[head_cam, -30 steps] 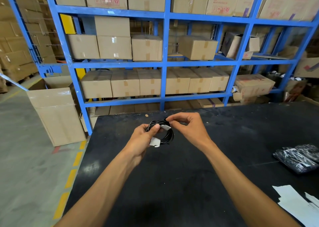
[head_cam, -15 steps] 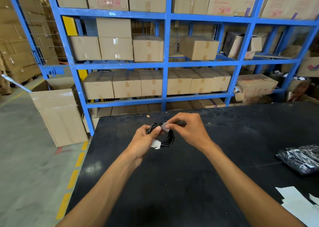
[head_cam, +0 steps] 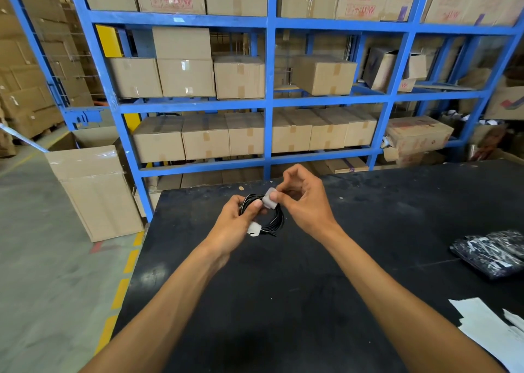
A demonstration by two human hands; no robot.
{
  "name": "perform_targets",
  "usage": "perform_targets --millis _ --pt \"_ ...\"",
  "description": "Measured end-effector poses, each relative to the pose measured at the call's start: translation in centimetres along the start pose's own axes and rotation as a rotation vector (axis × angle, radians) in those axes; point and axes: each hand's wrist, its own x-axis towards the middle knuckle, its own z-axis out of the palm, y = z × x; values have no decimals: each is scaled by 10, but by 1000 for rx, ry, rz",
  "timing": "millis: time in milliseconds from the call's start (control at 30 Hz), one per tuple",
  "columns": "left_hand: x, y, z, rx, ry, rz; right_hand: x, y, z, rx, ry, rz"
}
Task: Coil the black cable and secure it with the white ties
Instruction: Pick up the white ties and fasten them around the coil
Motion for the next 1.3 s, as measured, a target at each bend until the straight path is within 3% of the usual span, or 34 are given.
perform_targets --millis 233,433,700,800,1100,1300 --pt "-1 4 -3 28 14 31 2 4 6 44 82 17" --pt "0 3 -9 25 24 61 1 14 7 87 -67 114" --pt "2 -10 -16 101 -39 -48 0 19 18 -91 80 58" --pt "4 -20 -22 128 -28 -88 -5 29 21 -27 19 182" --pt "-4 -70 -34 -154 -49 -264 -44 60 43 198 -256 474" --pt "-24 -117 -41 -190 -9 -416 -81 86 69 318 -261 664"
